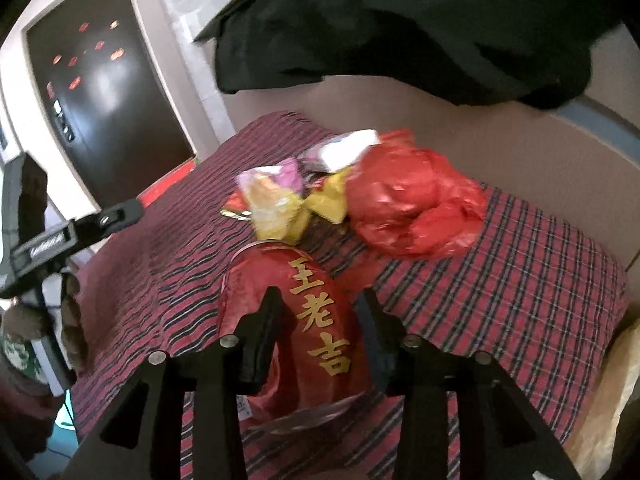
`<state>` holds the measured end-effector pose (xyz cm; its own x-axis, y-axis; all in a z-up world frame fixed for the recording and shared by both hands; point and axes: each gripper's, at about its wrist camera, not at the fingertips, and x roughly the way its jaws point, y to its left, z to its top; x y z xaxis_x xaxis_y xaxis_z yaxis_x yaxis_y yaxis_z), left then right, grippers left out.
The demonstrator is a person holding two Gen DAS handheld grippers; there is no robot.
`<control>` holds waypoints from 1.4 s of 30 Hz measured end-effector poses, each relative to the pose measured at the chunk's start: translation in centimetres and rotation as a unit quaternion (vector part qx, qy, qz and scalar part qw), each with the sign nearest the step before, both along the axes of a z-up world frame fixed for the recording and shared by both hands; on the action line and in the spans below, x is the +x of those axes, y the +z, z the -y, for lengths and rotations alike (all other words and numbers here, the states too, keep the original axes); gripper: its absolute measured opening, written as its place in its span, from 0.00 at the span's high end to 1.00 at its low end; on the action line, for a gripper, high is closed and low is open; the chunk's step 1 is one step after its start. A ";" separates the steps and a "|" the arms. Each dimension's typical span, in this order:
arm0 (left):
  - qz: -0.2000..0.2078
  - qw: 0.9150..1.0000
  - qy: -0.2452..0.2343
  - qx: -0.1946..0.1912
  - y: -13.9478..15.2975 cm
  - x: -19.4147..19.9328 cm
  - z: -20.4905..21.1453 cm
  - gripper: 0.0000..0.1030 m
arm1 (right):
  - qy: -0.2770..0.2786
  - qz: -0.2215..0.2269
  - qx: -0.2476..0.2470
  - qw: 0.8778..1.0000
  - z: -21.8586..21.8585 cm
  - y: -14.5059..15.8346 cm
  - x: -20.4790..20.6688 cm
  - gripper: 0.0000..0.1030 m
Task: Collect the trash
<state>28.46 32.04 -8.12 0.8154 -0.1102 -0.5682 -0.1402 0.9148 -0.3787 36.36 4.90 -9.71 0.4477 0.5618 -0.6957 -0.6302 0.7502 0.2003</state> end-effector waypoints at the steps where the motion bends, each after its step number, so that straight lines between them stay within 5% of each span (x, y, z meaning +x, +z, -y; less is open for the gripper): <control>1: 0.000 1.000 0.001 -0.001 -0.1 0.0 0.0 0.42 | 0.008 0.005 -0.004 1.000 -0.4 0.0 -0.5 0.61; 11: -0.005 1.000 0.010 -0.014 -0.7 -0.9 -1.5 0.42 | 0.060 -0.016 0.005 0.998 -3.3 -0.2 -2.4 0.55; 23: -0.010 1.000 0.016 -0.009 -0.6 -2.8 -2.8 0.42 | 0.090 -0.120 0.104 0.983 -3.9 -0.5 -2.7 0.55; 36: 0.003 1.000 0.028 -0.012 0.3 -6.3 -4.3 0.42 | 0.111 -0.062 0.019 0.992 -8.9 -0.3 -6.5 0.50; 42: 0.001 0.999 0.024 -0.021 0.7 -7.9 -5.2 0.42 | 0.128 -0.104 0.039 0.985 -11.1 -1.2 -5.8 0.49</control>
